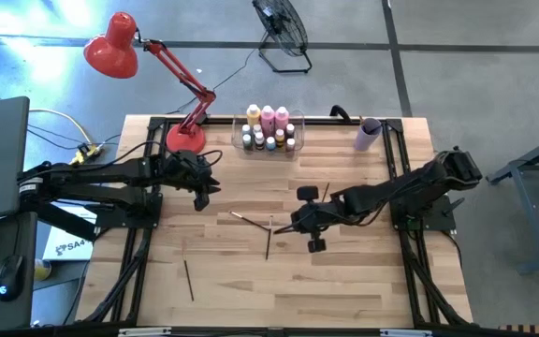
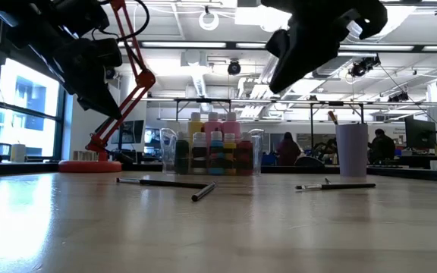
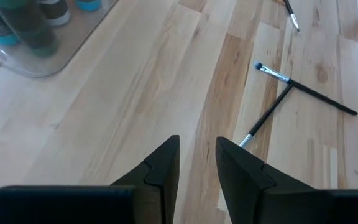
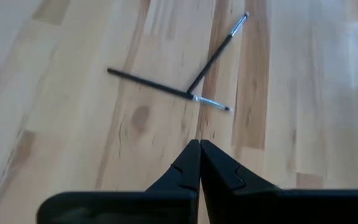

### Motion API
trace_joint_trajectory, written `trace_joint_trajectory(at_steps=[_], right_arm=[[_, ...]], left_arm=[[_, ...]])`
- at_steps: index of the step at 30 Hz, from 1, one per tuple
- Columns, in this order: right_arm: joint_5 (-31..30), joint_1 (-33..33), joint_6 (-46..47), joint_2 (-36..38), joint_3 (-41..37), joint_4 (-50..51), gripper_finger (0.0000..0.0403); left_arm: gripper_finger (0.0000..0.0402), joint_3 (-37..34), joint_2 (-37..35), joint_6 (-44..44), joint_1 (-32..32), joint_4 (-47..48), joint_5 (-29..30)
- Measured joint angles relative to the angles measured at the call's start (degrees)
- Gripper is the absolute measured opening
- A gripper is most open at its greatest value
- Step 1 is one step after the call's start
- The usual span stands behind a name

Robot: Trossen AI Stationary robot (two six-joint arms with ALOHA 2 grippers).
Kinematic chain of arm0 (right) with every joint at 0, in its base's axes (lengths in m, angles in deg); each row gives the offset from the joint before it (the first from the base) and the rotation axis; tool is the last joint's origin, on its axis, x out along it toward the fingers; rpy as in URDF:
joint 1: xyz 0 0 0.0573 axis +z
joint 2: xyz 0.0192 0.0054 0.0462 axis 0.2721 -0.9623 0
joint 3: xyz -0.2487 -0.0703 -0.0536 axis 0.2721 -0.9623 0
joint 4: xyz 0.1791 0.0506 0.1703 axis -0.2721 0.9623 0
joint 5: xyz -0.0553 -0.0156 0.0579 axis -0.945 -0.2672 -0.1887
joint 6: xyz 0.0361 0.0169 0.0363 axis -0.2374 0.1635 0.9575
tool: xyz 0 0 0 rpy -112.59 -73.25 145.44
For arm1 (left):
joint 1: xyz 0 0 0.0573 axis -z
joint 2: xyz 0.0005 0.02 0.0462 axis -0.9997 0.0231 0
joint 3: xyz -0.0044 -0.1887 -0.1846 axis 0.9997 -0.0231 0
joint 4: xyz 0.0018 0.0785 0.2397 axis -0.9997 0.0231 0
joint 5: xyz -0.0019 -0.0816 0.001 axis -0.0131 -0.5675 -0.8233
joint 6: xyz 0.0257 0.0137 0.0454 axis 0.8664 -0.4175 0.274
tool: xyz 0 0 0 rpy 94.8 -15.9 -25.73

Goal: Pick & Place Paint Supplies
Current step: Put the black paint brush into the violet cup

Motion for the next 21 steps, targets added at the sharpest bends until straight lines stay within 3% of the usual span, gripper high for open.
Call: trace_joint_trajectory(at_steps=[4,10,21], right_arm=[[1.0,-0.5,-1.2,0.0,0.7,2.3,0.0002],[16.2,-2.9,-1.2,0.0,0.7,6.3,0.0002],[13.3,-5.3,0.2,-0.3,0.5,6.4,0.0008]], left_arm=[[0.0102,0.0,0.0,0.0,0.0,0.0,0.1],[0.0102,0.0,0.0,0.0,0.0,0.0,0.4],[0.0102,0.0,0.0,0.1,0.0,0.0,0.6]])
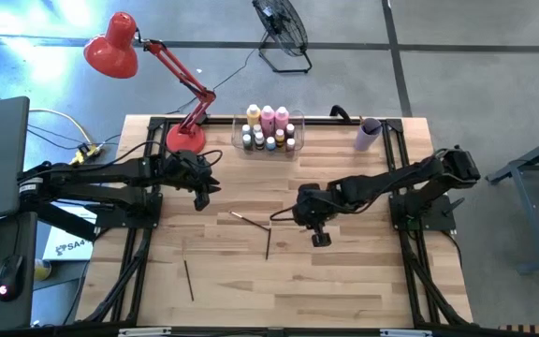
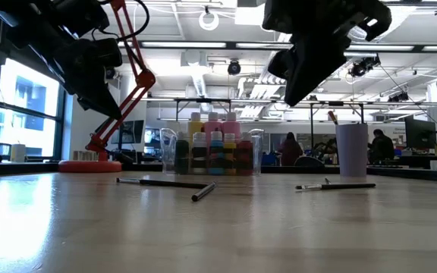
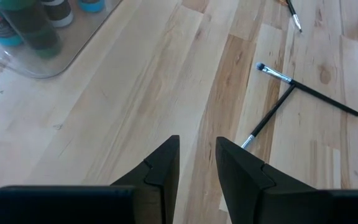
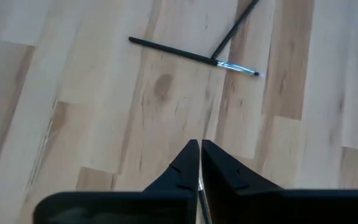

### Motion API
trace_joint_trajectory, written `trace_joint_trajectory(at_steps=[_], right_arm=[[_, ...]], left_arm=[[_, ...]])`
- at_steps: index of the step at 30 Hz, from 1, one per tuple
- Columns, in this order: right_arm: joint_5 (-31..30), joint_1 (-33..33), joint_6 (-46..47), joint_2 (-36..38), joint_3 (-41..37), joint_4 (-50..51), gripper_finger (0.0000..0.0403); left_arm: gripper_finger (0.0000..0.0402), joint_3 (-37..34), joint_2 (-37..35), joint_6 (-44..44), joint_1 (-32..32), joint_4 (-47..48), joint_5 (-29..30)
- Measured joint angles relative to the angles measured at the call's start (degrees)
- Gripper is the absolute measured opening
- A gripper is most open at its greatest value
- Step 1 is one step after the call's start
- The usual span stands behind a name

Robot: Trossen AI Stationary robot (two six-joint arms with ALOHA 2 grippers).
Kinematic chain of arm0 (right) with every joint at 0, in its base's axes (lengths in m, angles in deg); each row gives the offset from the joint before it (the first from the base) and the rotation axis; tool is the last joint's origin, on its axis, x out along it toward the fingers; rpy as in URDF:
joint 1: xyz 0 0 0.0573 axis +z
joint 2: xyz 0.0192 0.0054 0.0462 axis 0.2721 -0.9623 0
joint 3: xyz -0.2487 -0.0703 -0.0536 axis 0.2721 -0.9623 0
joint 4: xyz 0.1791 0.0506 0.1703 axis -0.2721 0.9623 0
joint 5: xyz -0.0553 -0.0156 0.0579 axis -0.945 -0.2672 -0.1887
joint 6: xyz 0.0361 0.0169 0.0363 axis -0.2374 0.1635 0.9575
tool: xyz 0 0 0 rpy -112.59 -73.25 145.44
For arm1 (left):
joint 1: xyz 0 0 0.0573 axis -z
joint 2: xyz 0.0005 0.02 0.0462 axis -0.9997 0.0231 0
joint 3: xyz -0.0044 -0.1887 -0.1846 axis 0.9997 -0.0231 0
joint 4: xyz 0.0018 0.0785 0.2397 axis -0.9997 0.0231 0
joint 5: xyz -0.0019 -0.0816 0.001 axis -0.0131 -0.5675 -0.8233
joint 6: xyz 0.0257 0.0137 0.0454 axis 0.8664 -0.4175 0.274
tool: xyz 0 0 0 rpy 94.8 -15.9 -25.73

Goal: Pick & Place Paint Supplies
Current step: Put the black paint brush into the violet cup

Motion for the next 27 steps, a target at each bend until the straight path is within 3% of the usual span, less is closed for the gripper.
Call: trace_joint_trajectory(at_steps=[13,27], right_arm=[[-0.2,-0.4,-1.1,0.0,-3.6,-2.1,0.0154],[-0.1,-0.3,-1.0,0.0,-8.3,-8.5,0.0138]], left_arm=[[0.0102,0.0,0.0,0.0,0.0,0.0,0.1],[0.0102,0.0,0.0,0.0,0.0,0.0,0.1]])
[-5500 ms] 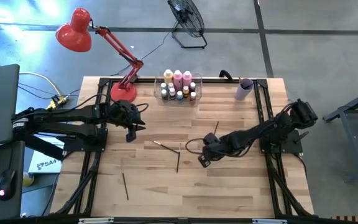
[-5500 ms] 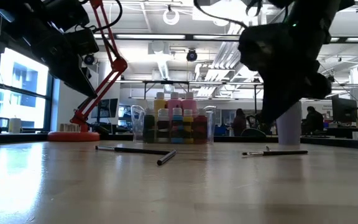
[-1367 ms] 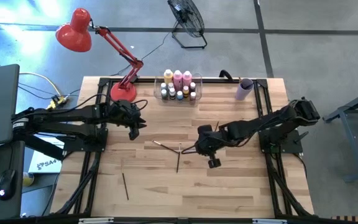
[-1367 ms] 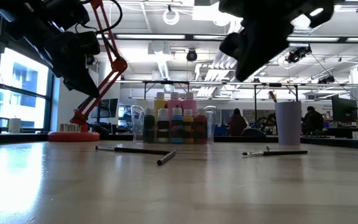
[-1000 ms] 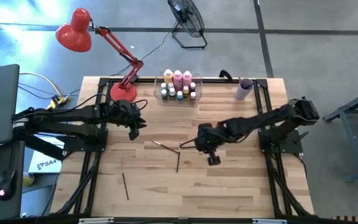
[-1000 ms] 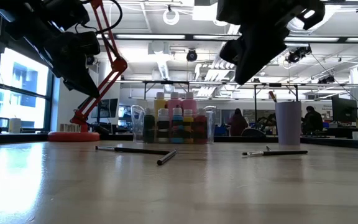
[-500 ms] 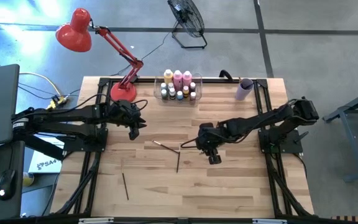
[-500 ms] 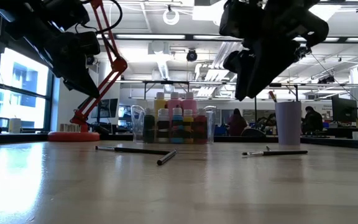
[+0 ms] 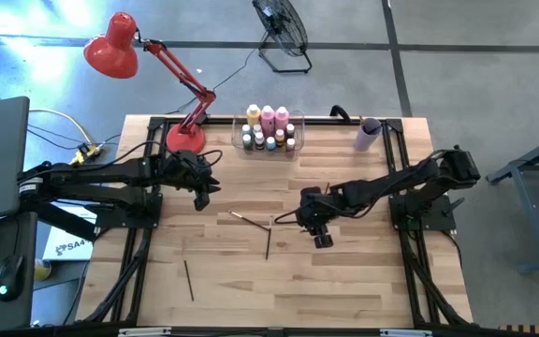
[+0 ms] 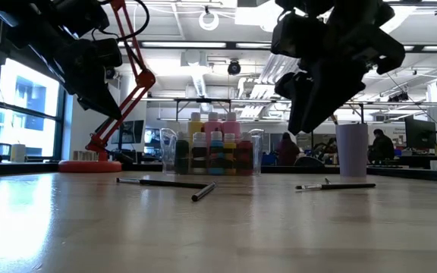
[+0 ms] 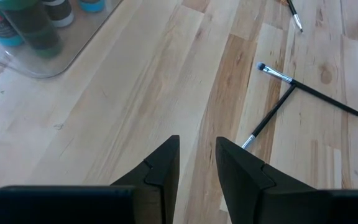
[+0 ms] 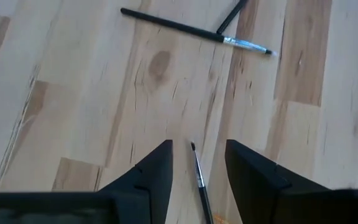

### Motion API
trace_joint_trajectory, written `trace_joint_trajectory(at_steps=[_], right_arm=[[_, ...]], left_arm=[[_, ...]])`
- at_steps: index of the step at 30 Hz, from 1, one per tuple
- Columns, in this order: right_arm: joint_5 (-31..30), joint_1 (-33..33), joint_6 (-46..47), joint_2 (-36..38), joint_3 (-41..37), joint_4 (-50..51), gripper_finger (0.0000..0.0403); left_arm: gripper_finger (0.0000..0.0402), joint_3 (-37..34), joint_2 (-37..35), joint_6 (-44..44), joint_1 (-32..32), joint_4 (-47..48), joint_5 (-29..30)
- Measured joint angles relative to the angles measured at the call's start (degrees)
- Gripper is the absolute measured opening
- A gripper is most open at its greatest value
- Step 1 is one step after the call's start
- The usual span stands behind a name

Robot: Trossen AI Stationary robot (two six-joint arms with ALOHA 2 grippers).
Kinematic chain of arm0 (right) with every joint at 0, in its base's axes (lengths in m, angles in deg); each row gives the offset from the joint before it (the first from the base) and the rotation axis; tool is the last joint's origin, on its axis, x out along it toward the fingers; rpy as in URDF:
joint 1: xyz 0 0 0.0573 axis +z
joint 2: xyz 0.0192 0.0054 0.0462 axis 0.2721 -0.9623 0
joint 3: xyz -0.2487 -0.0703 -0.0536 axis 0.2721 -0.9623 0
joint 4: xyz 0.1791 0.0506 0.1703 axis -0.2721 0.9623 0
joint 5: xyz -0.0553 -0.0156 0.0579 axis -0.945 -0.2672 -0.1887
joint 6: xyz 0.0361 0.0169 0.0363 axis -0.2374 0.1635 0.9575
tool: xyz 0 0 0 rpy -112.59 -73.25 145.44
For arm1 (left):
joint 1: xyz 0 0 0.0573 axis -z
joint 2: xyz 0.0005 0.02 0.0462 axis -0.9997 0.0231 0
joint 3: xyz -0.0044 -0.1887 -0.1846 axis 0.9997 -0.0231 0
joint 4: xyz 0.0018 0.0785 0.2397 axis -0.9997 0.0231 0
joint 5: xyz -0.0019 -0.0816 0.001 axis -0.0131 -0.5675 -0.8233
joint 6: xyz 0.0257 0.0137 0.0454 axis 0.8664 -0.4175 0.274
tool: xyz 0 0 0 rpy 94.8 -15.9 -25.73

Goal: Pick & Place Paint Supplies
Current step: Put the black paint brush into the violet cup

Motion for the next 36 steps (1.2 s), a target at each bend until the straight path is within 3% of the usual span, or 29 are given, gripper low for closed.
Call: trace_joint_trajectory(at_steps=[21,32,36], right_arm=[[1.7,0.0,0.2,-12.6,-0.7,-6.6,0.0135],[1.4,0.0,0.7,-13.9,-0.6,-7.0,0.0133],[1.4,0.0,1.3,-13.9,-0.7,-7.3,0.0108]], left_arm=[[0.0102,0.0,0.0,0.0,0.0,0.1,0.0],[0.0102,0.0,0.0,0.0,0.0,0.1,0.0],[0.0102,0.0,0.0,0.0,0.0,0.1,0.0]])
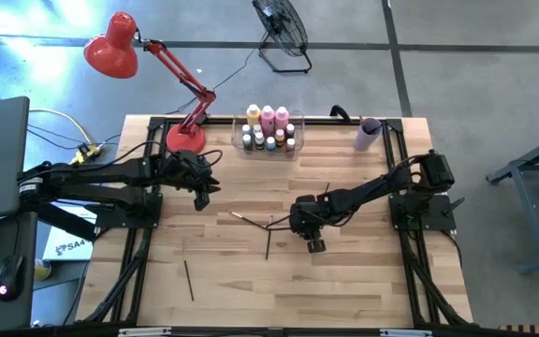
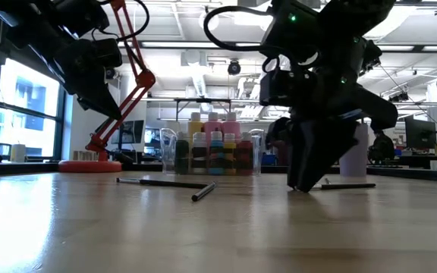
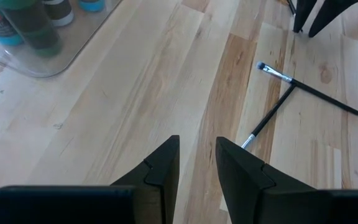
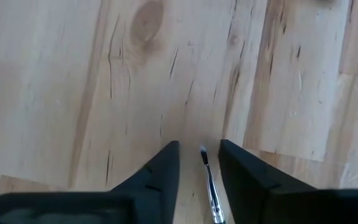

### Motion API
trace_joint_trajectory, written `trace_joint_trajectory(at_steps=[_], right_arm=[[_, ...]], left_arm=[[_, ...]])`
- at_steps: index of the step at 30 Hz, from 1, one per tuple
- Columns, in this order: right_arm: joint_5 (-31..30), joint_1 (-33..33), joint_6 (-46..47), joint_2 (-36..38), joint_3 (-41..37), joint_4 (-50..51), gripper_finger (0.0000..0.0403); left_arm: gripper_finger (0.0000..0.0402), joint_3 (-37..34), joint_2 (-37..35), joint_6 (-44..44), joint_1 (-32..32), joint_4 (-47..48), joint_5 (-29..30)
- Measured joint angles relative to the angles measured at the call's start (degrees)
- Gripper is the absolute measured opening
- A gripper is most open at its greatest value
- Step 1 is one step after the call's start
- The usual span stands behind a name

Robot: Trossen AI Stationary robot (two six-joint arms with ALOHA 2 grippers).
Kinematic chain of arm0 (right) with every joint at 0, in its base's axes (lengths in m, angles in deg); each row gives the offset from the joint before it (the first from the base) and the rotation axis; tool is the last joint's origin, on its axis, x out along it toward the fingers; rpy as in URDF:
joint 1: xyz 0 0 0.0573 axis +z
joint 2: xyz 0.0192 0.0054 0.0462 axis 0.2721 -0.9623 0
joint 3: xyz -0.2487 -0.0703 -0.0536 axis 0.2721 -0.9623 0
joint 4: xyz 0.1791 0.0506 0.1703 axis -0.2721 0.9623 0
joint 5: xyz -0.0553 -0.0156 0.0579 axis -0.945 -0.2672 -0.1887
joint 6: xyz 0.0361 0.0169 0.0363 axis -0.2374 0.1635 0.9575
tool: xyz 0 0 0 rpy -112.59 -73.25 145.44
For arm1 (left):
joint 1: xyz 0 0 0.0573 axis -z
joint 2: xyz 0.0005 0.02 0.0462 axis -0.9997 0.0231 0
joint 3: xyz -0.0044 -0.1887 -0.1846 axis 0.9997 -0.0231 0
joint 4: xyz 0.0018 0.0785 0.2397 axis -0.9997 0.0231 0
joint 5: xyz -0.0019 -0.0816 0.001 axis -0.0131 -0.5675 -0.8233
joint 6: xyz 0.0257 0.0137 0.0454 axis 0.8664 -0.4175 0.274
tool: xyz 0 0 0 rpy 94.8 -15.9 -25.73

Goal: Pick & Place Paint Supplies
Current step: Put the black paint brush into the violet cup

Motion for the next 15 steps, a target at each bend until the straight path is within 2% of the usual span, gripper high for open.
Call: trace_joint_trajectory(at_steps=[9,15], right_arm=[[0.4,0.0,0.3,-0.1,0.0,-0.1,0.0011],[0.3,0.0,1.9,0.6,-0.1,0.6,0.0003]], left_arm=[[0.0102,0.0,0.0,0.0,0.0,0.0,0.0],[0.0102,0.0,0.0,-0.1,0.0,0.0,0.0]])
